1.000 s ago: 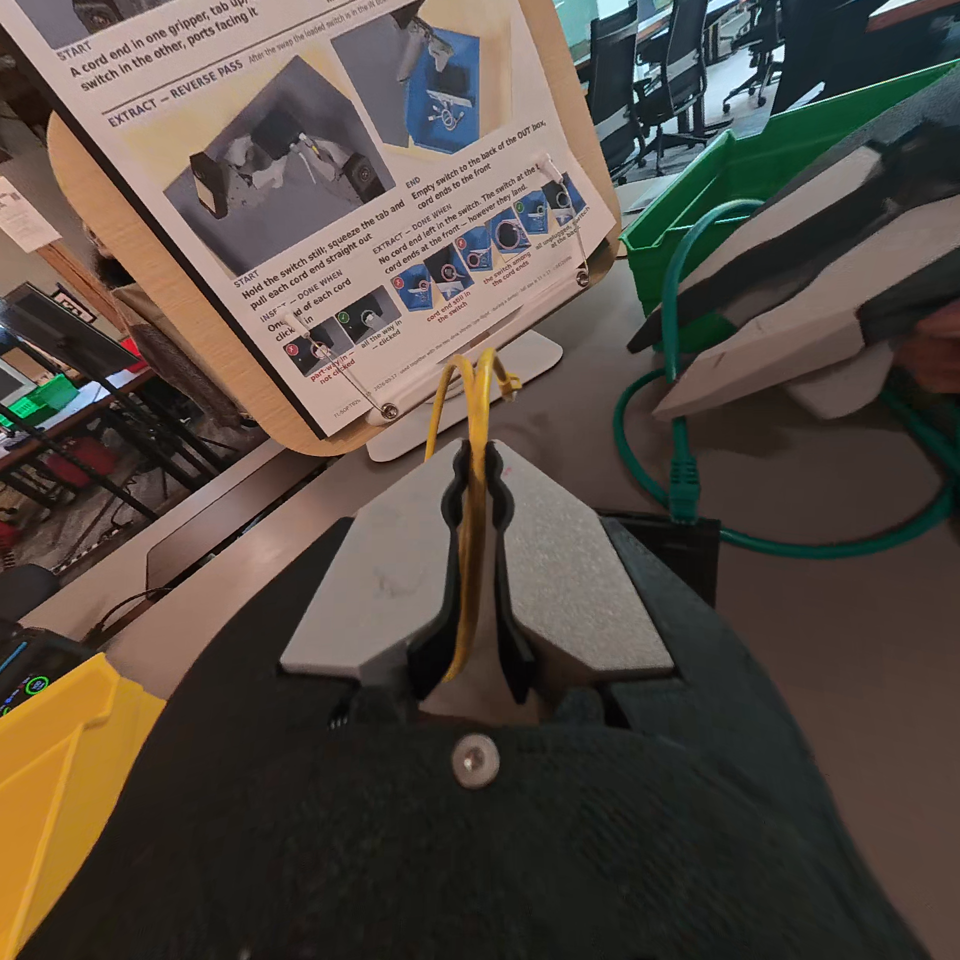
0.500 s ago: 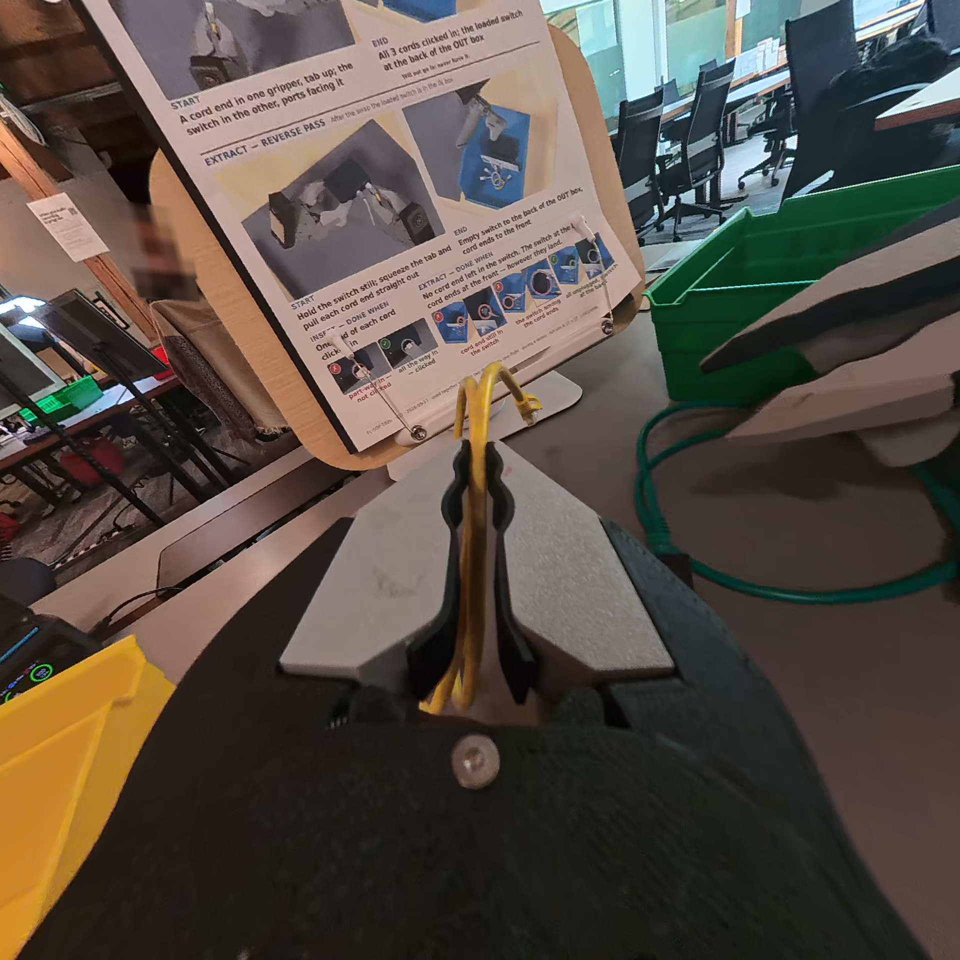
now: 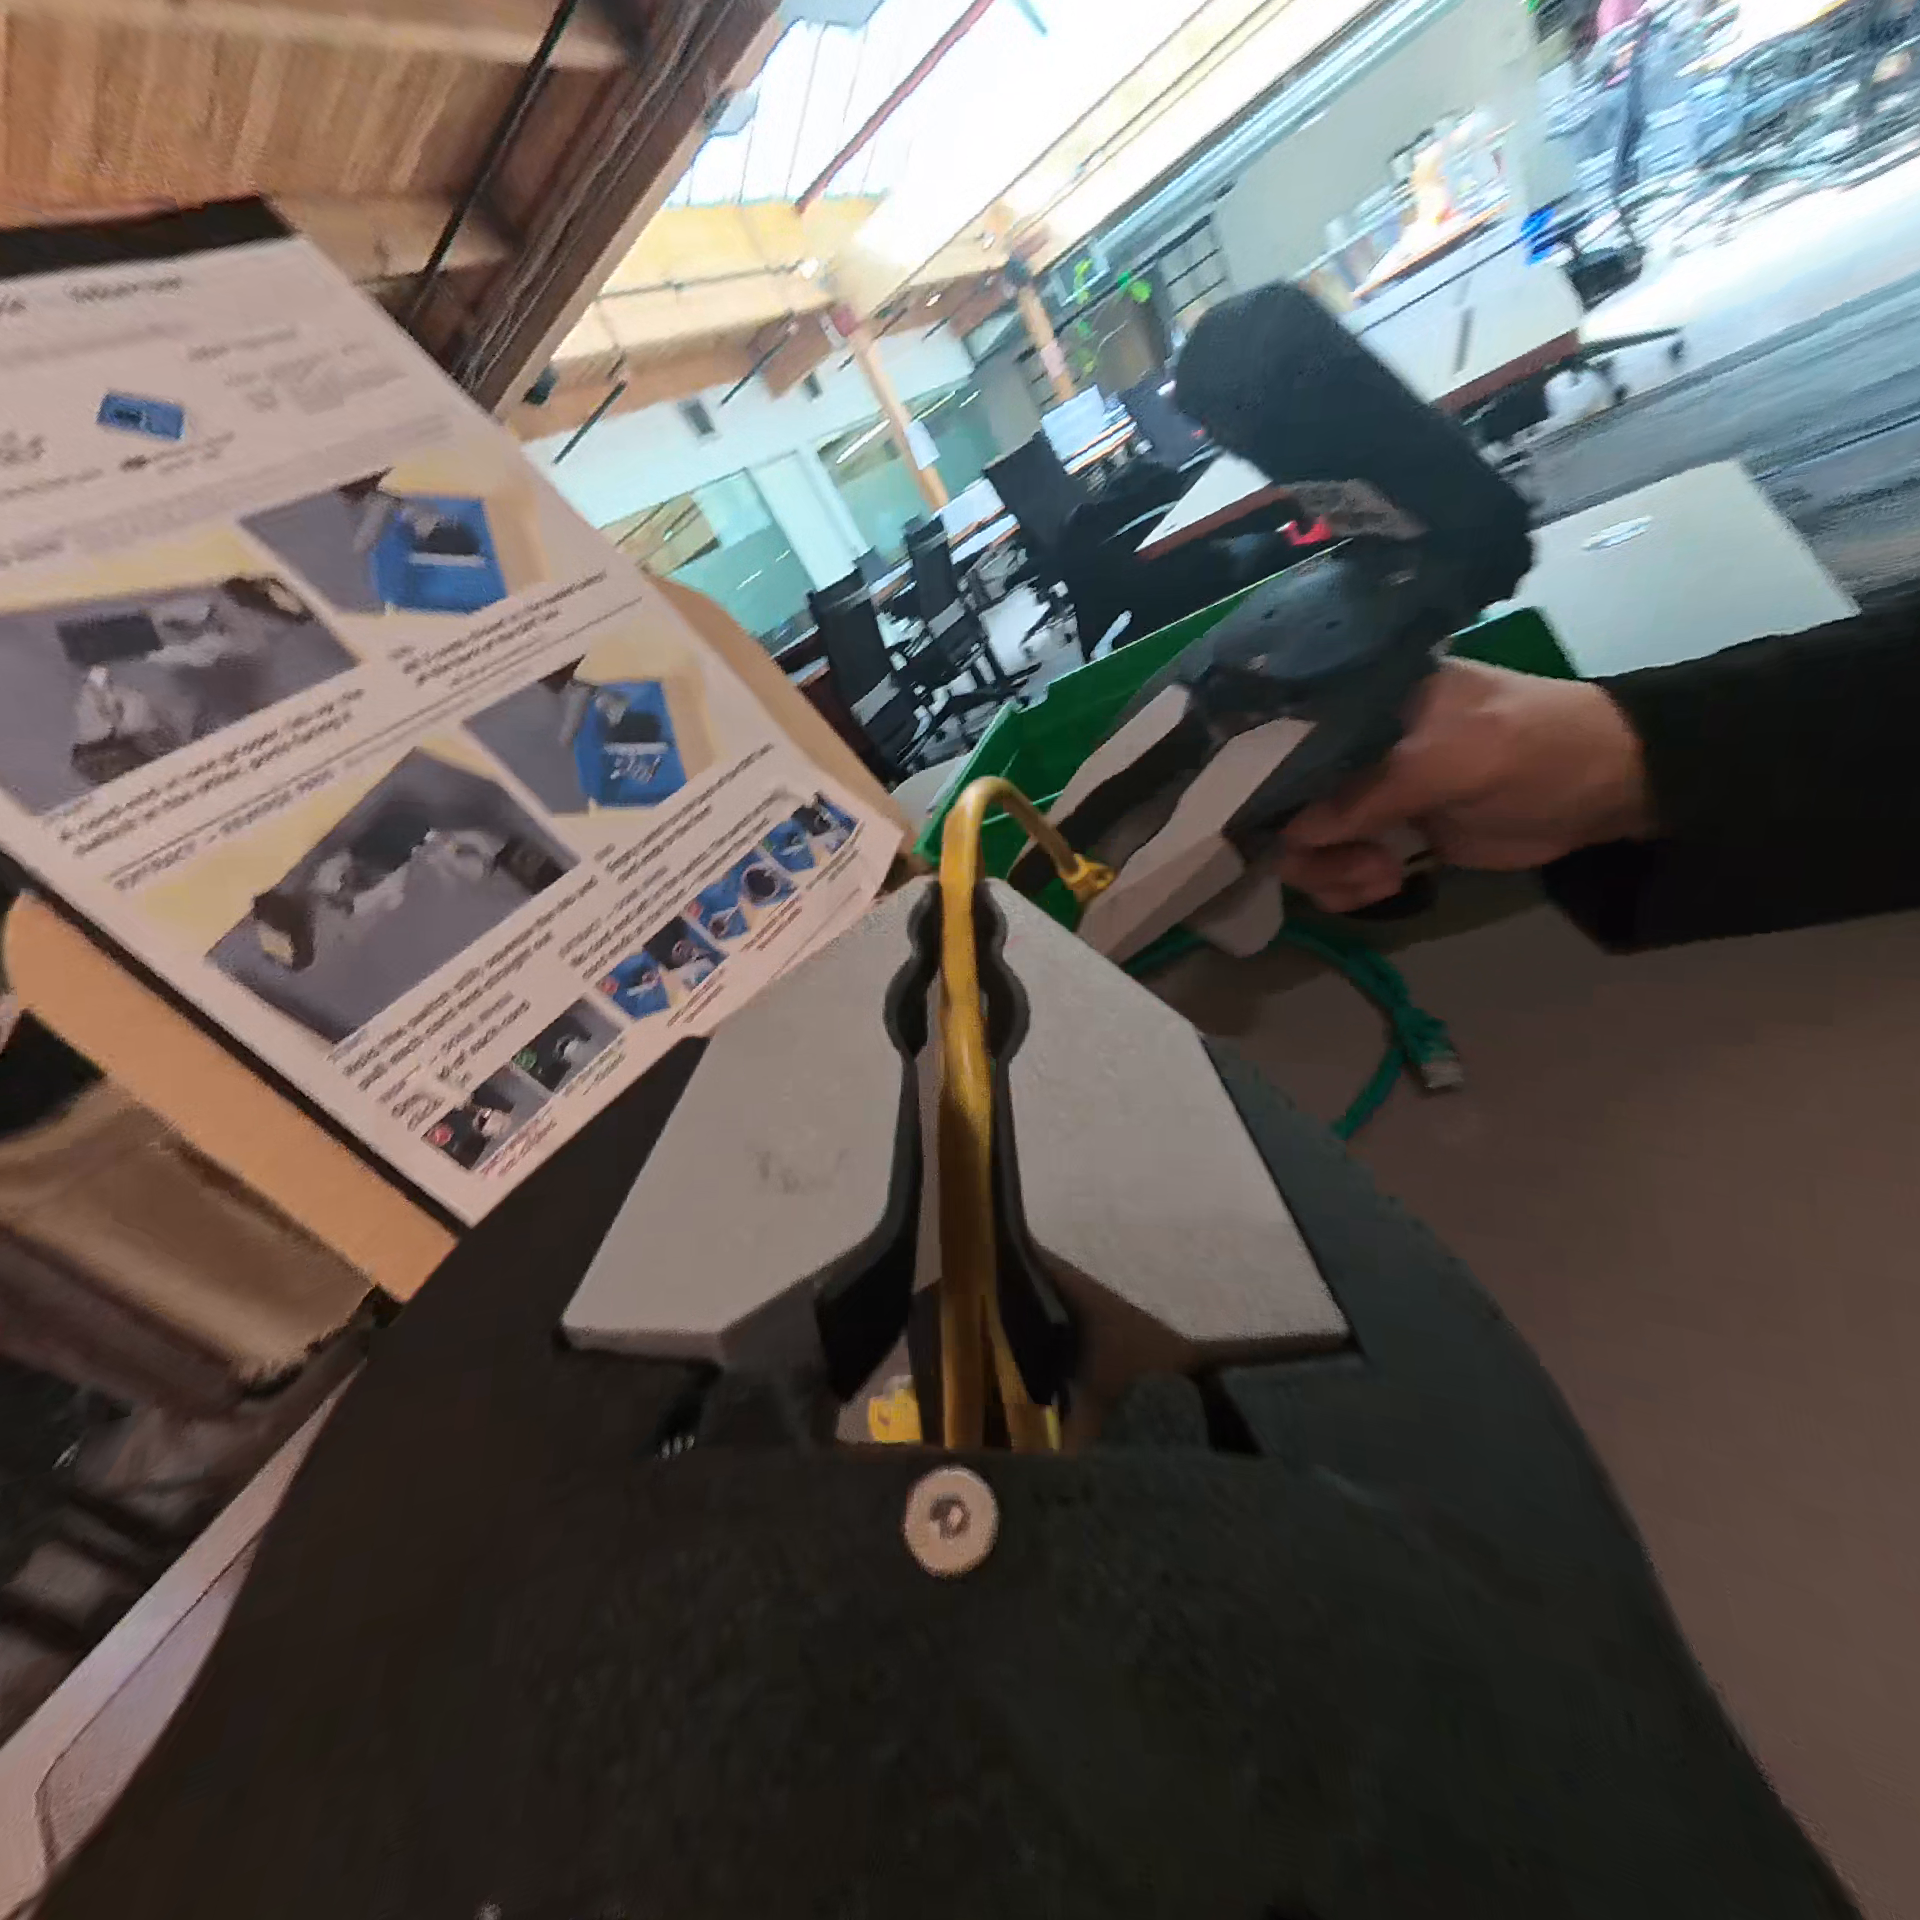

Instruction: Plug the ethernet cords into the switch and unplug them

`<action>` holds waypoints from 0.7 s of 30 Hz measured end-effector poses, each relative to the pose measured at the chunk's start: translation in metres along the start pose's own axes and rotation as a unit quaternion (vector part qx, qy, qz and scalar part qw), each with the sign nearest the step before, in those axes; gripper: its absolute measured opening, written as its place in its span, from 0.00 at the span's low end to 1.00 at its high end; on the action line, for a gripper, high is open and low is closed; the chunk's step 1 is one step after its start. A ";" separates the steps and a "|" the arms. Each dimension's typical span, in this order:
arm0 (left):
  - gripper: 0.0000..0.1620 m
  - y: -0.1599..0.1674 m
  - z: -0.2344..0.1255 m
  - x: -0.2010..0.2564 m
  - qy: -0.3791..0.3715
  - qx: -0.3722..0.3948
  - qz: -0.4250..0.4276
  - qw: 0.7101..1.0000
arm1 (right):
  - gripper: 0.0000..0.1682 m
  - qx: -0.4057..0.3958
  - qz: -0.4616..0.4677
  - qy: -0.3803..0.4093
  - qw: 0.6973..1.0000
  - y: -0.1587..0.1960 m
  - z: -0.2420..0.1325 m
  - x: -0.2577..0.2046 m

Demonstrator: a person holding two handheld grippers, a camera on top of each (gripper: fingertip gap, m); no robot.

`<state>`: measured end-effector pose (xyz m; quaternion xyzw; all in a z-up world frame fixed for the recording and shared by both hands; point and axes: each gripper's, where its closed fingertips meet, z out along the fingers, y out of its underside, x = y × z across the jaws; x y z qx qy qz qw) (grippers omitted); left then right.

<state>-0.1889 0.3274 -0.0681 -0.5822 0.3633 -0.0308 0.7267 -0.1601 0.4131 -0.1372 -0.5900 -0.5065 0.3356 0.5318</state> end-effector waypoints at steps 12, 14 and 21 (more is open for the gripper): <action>0.11 0.033 -0.004 -0.059 -0.155 -0.068 -0.079 0.982 | 0.03 0.006 0.105 -0.210 0.972 -0.008 -0.003 -0.060; 0.10 0.037 -0.003 -0.059 -0.154 -0.076 -0.089 0.981 | 0.05 0.028 0.141 -0.267 0.953 -0.018 -0.013 -0.069; 0.08 0.074 0.002 -0.066 -0.185 -0.158 -0.131 0.961 | 0.05 0.079 0.218 -0.307 0.923 -0.039 -0.025 -0.064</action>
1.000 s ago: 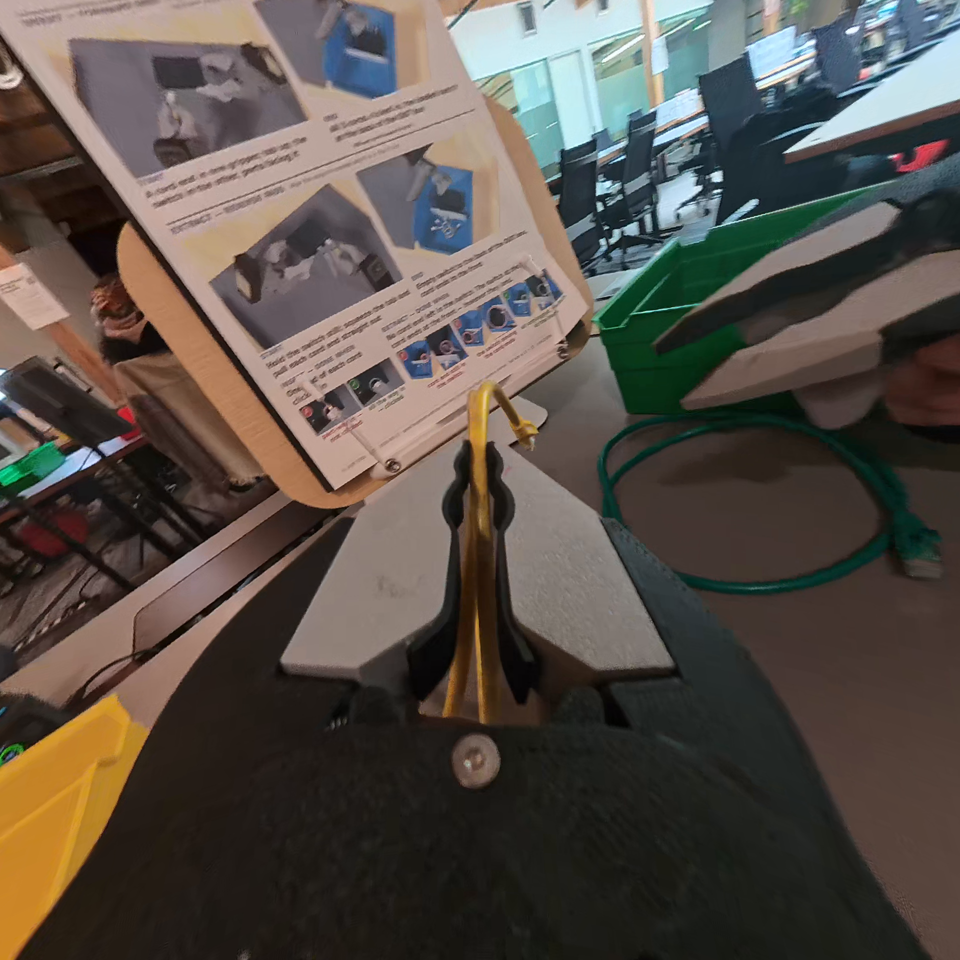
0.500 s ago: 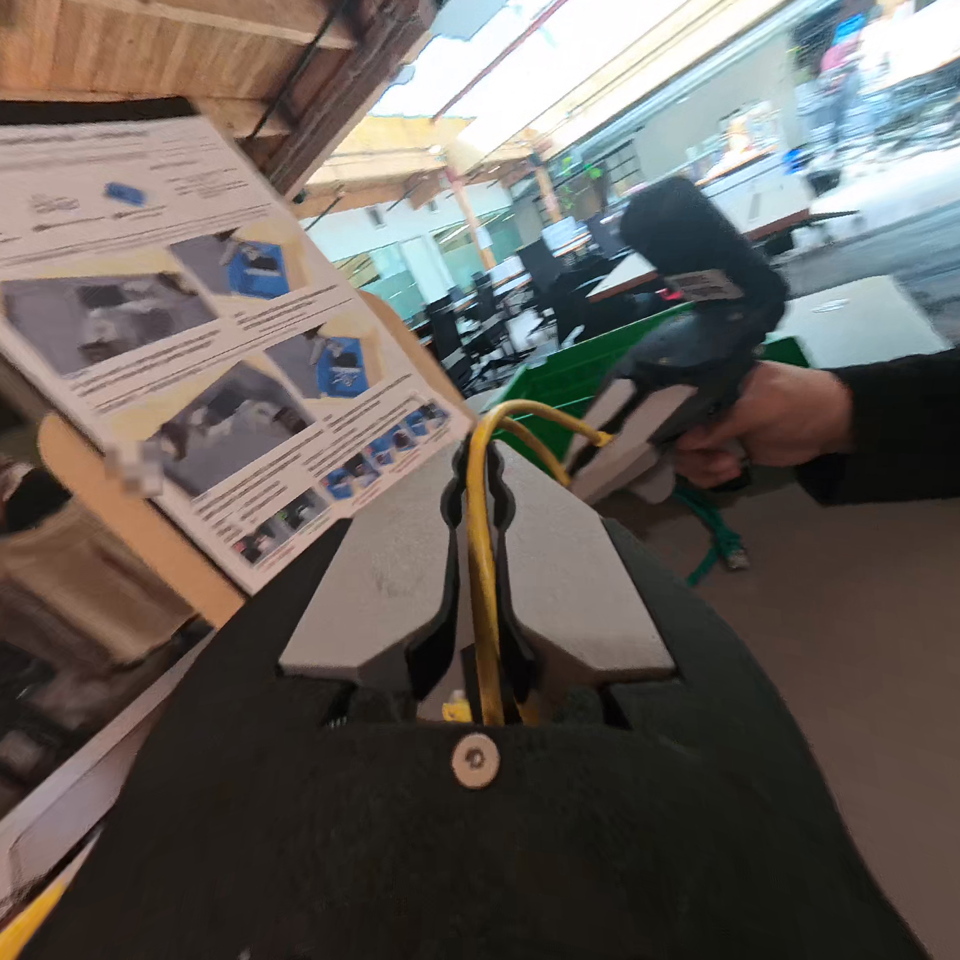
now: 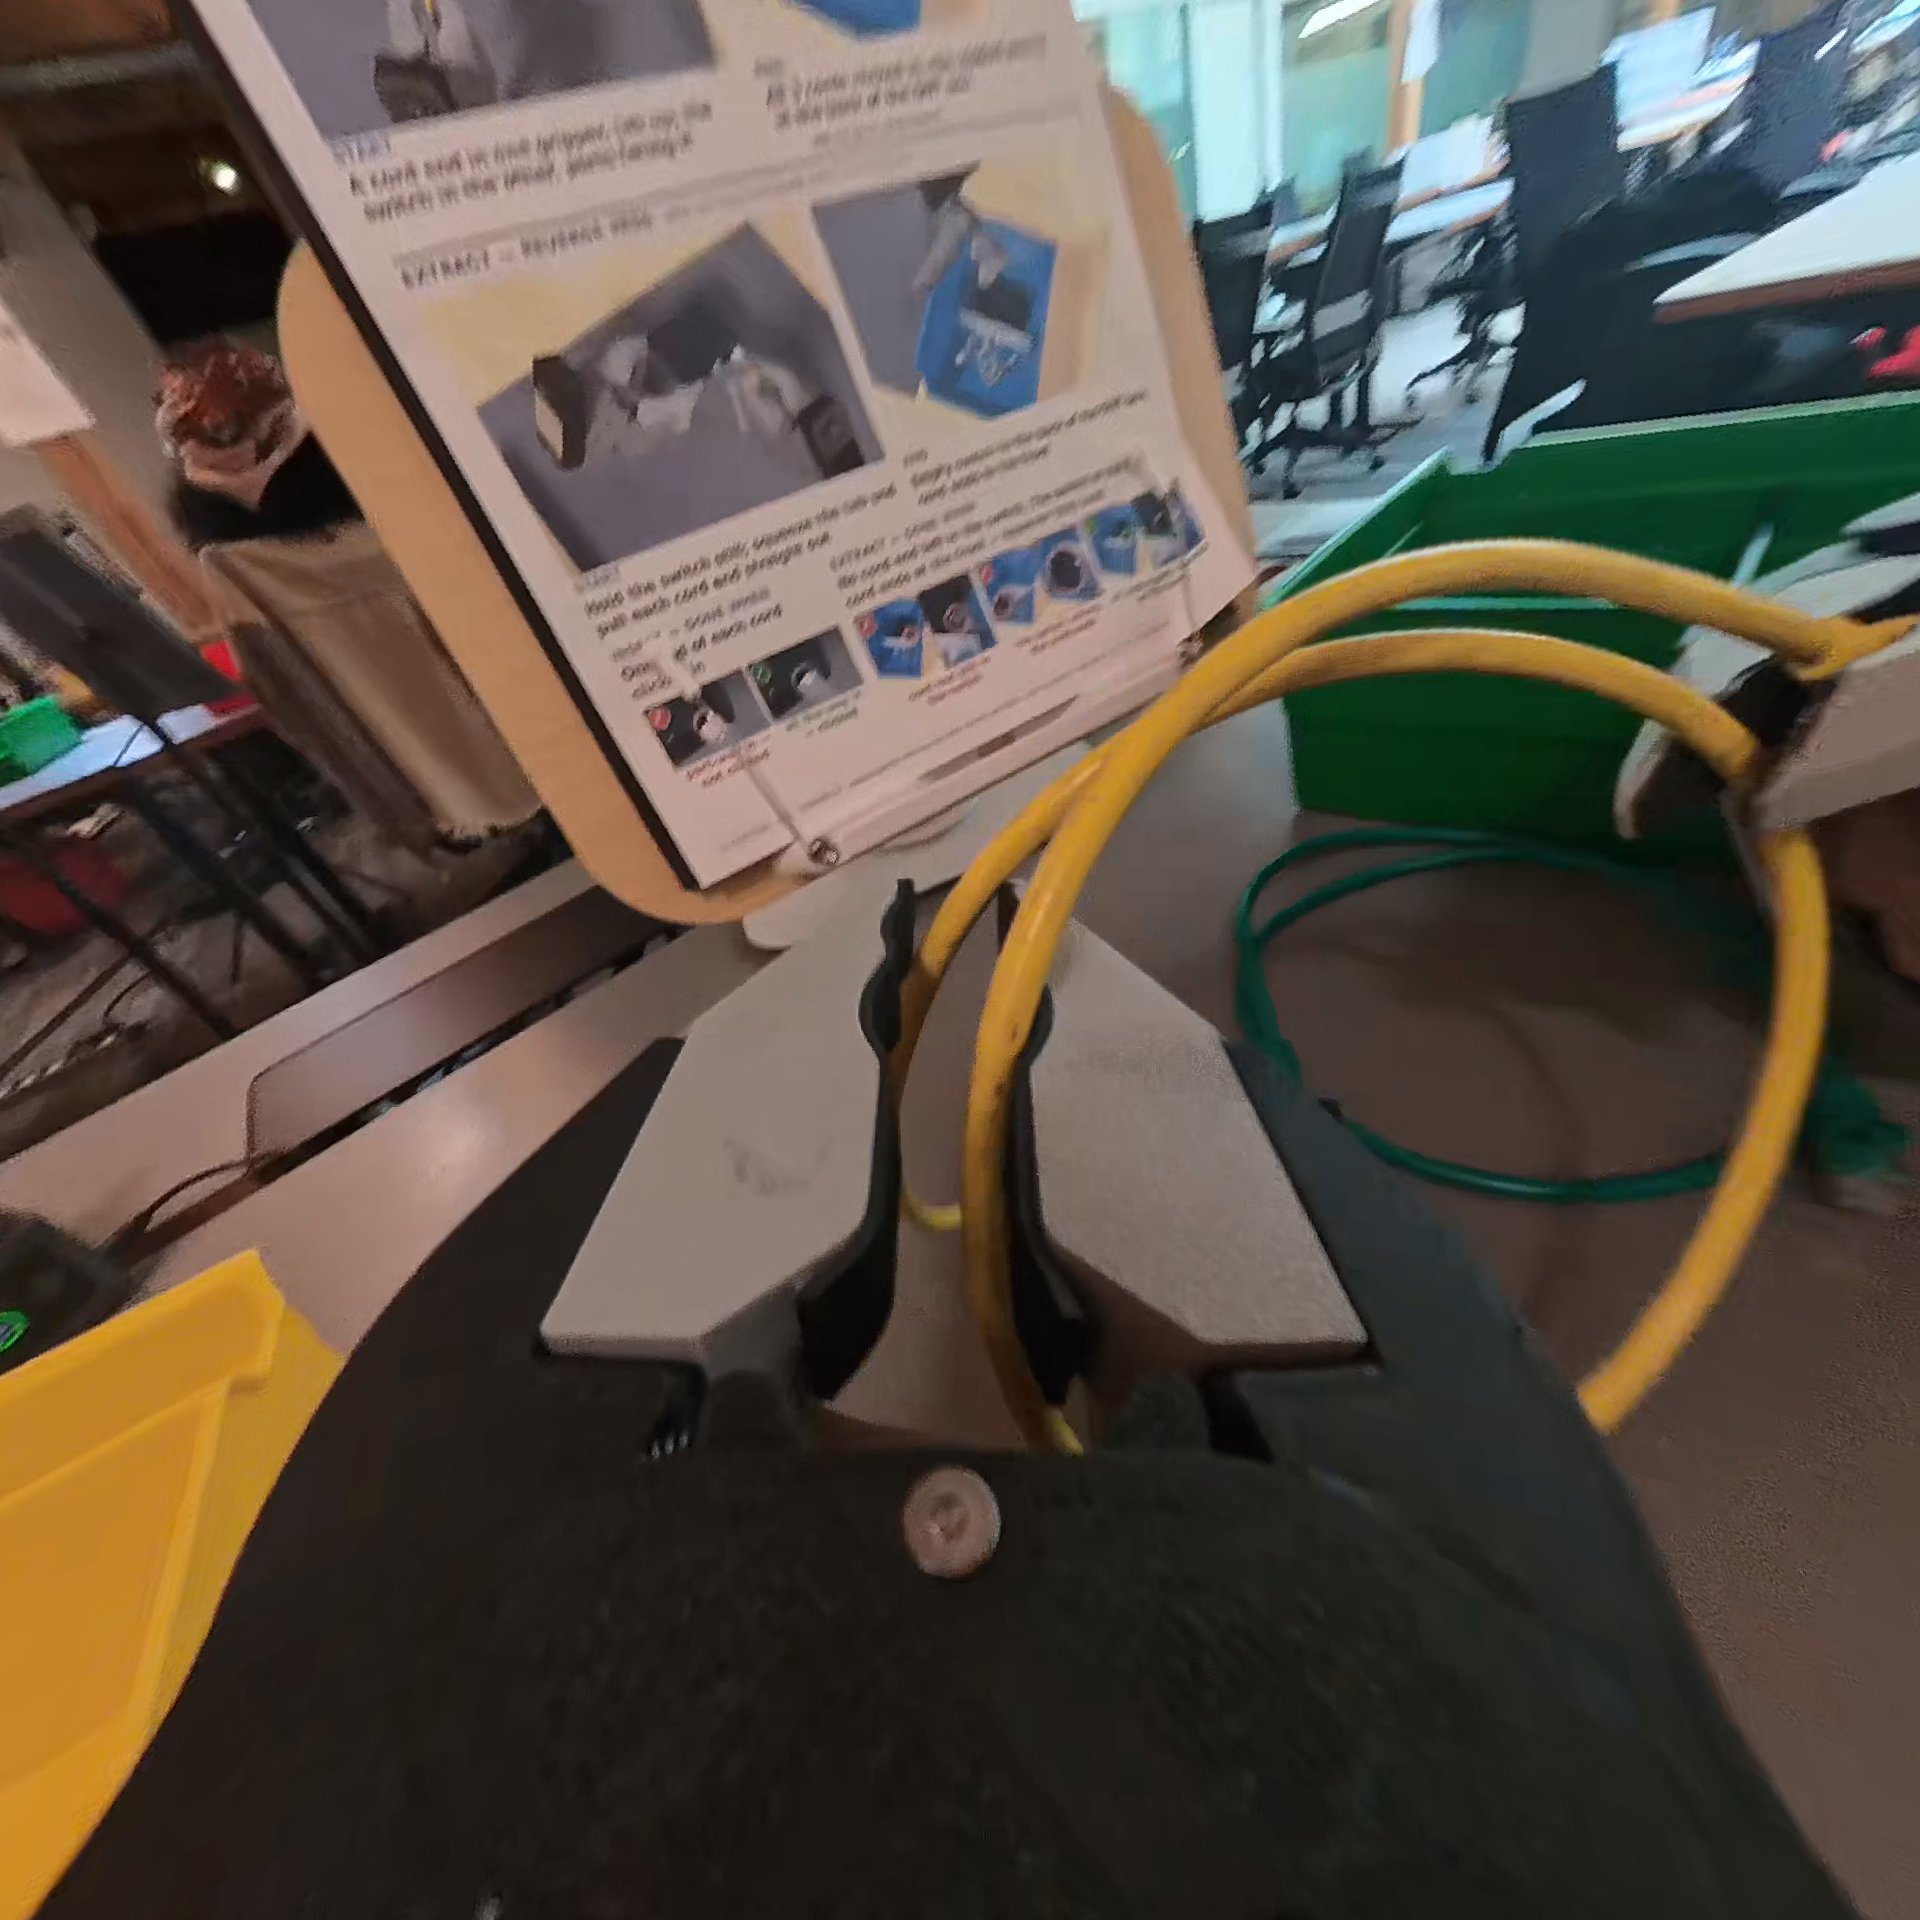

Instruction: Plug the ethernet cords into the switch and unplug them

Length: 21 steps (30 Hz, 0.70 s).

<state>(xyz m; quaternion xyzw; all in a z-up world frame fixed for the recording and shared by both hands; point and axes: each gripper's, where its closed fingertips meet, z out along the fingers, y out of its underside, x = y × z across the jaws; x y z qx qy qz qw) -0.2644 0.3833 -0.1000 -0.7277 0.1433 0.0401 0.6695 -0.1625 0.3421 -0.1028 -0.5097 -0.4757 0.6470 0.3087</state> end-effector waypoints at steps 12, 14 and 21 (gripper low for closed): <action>0.12 -0.021 -0.012 0.011 0.055 0.060 -0.053 0.995 | 0.05 0.060 -0.014 0.181 0.982 -0.015 -0.020 0.052; 0.00 -0.033 -0.023 0.041 0.153 0.092 -0.041 0.983 | 0.04 0.073 -0.017 0.175 0.982 -0.019 -0.021 0.050; 0.05 0.003 -0.025 0.114 0.340 -0.017 -0.042 0.939 | 0.05 0.069 -0.032 0.134 0.988 -0.018 -0.012 0.034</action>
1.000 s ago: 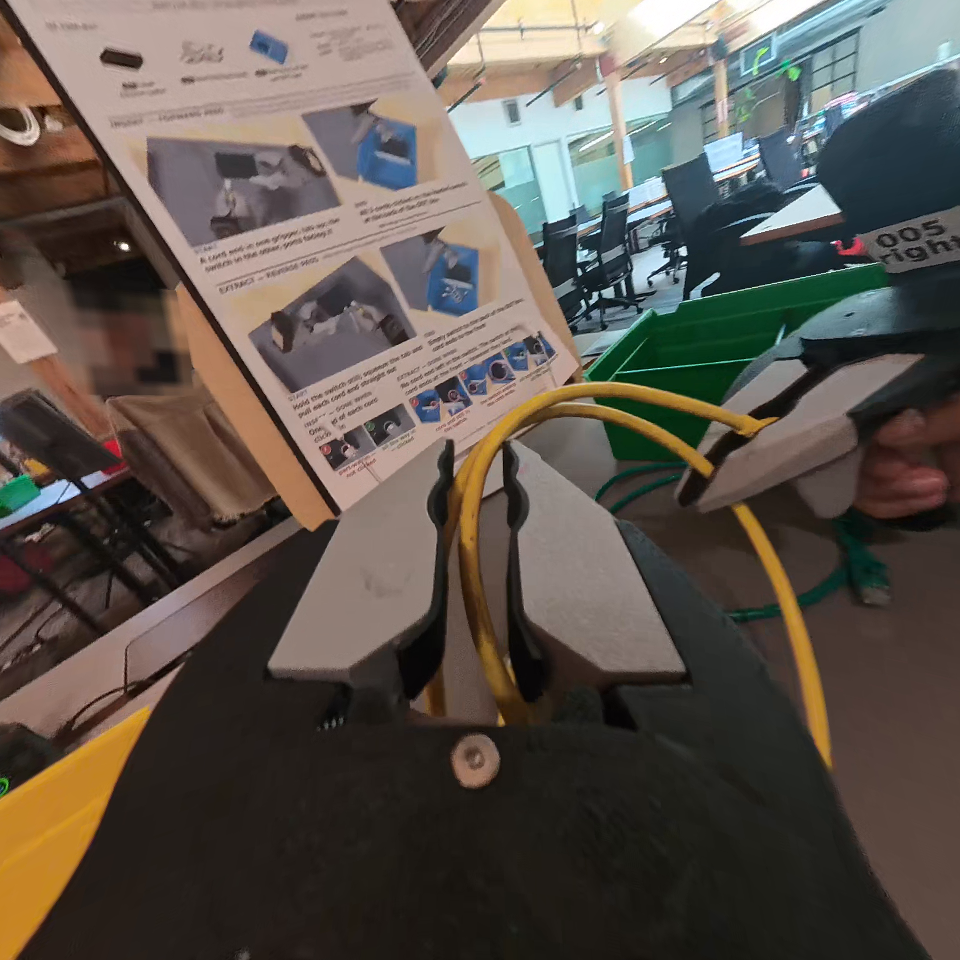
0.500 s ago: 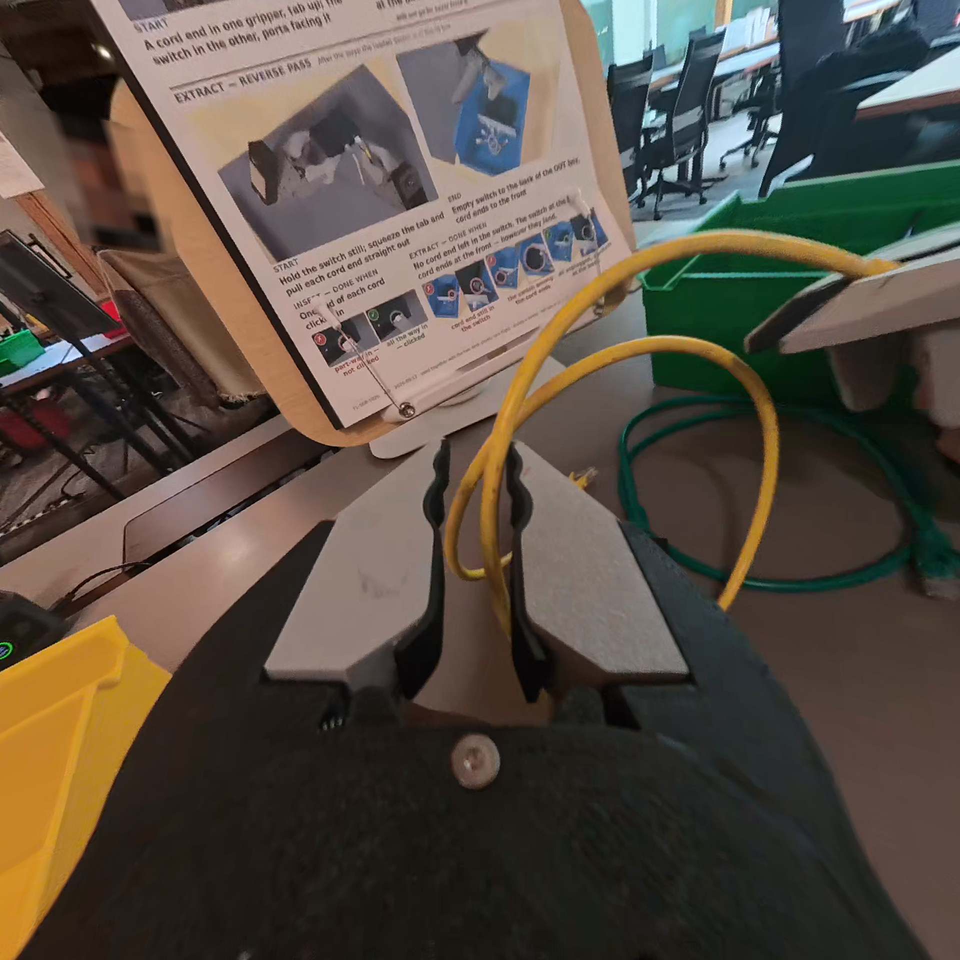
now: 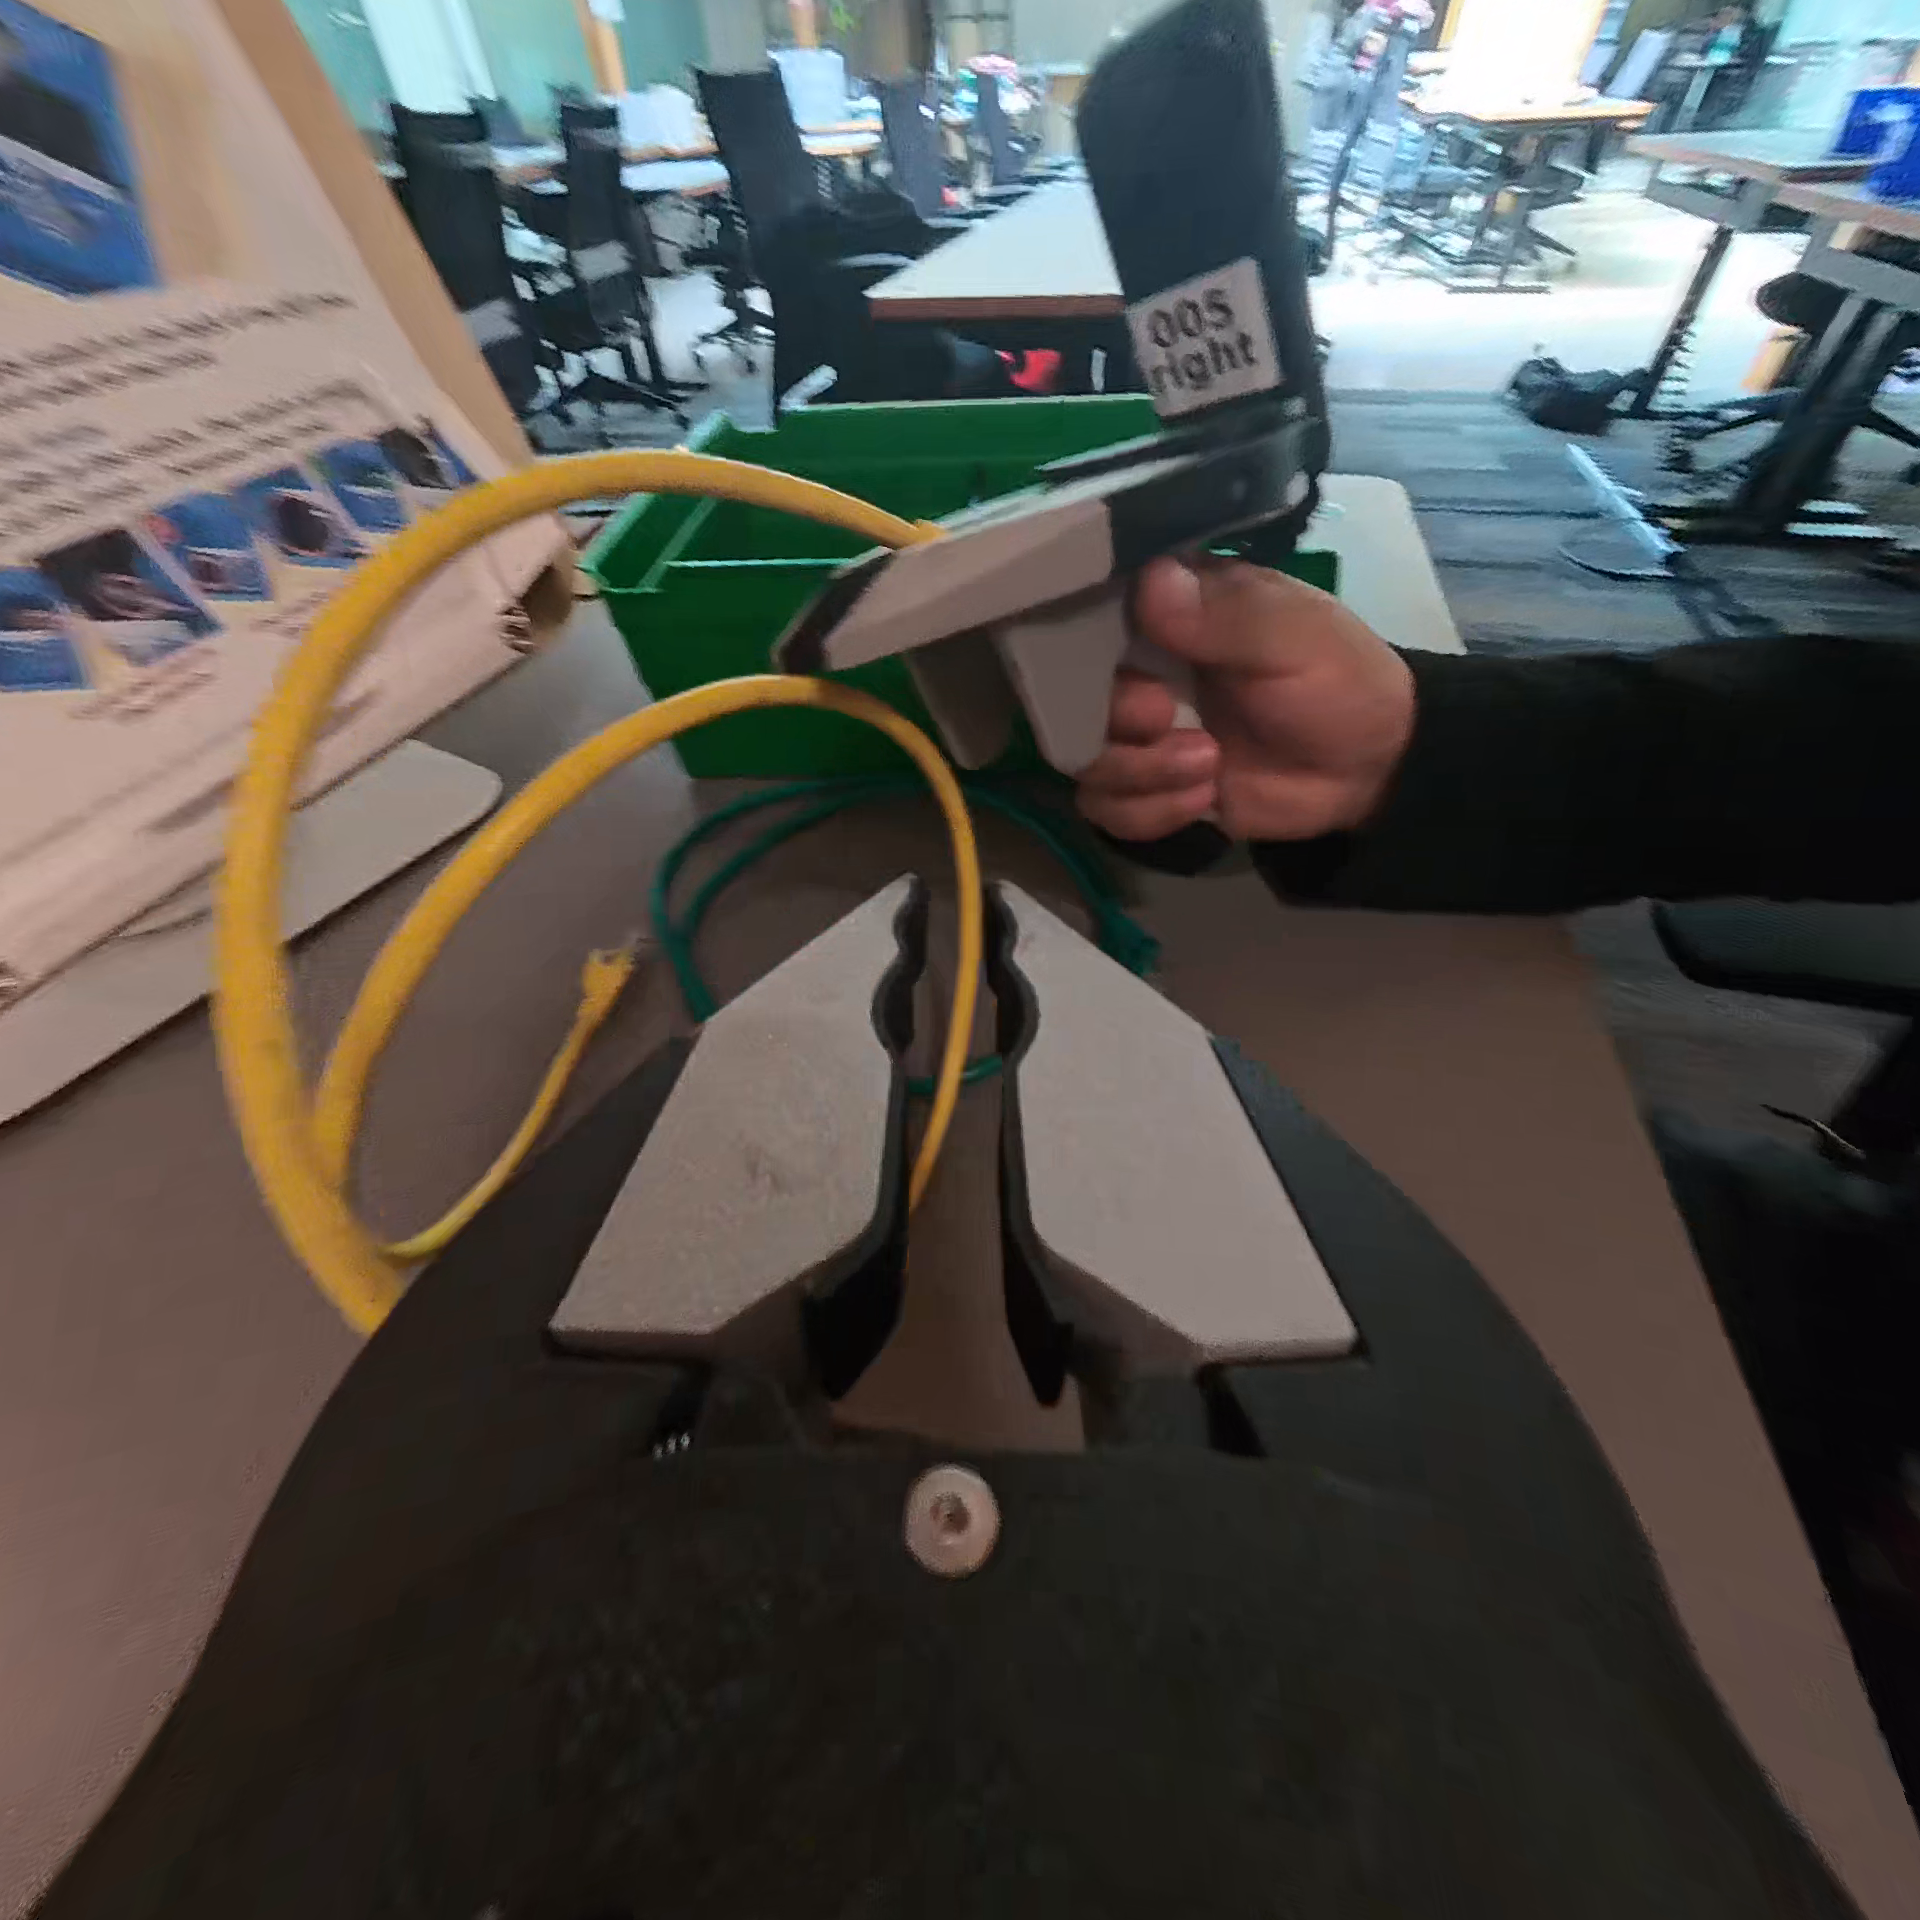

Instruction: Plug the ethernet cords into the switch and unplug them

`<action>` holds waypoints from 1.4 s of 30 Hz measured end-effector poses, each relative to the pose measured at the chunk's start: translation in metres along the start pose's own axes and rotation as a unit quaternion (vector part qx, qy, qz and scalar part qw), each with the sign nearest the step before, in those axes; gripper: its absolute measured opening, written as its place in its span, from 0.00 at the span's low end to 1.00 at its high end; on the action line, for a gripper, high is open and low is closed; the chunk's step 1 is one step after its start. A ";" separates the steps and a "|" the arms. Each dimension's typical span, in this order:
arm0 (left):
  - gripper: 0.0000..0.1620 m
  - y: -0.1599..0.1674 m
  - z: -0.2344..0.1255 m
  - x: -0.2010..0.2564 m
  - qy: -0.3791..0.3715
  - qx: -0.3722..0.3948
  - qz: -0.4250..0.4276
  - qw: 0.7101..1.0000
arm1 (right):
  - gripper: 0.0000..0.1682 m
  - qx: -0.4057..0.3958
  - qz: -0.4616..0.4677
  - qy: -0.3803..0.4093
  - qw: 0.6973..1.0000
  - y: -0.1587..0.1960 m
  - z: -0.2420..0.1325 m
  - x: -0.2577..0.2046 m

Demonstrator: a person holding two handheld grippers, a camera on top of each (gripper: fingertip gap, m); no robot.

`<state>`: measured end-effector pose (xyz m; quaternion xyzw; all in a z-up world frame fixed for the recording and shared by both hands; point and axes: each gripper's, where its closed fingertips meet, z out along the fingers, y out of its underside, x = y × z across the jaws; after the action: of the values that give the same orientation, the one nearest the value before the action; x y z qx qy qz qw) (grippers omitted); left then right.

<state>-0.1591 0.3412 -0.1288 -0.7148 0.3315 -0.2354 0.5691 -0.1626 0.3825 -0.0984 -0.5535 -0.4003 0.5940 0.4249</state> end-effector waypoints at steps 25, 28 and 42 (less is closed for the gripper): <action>0.14 -0.044 -0.015 0.001 0.023 0.137 -0.078 0.987 | 0.06 -0.105 -0.151 -0.050 0.982 0.041 0.017 -0.043; 0.13 -0.041 -0.011 0.001 0.013 0.124 -0.065 0.990 | 0.06 -0.115 -0.164 -0.055 0.978 0.046 0.019 -0.047; 0.03 -0.031 -0.007 0.016 0.063 0.087 -0.050 0.993 | 0.11 -0.128 -0.093 -0.136 0.978 0.045 0.010 -0.064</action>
<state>-0.1465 0.3287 -0.0982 -0.6618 0.3092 -0.3362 0.5944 -0.1735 0.3073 -0.1202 -0.4775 -0.5769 0.5654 0.3458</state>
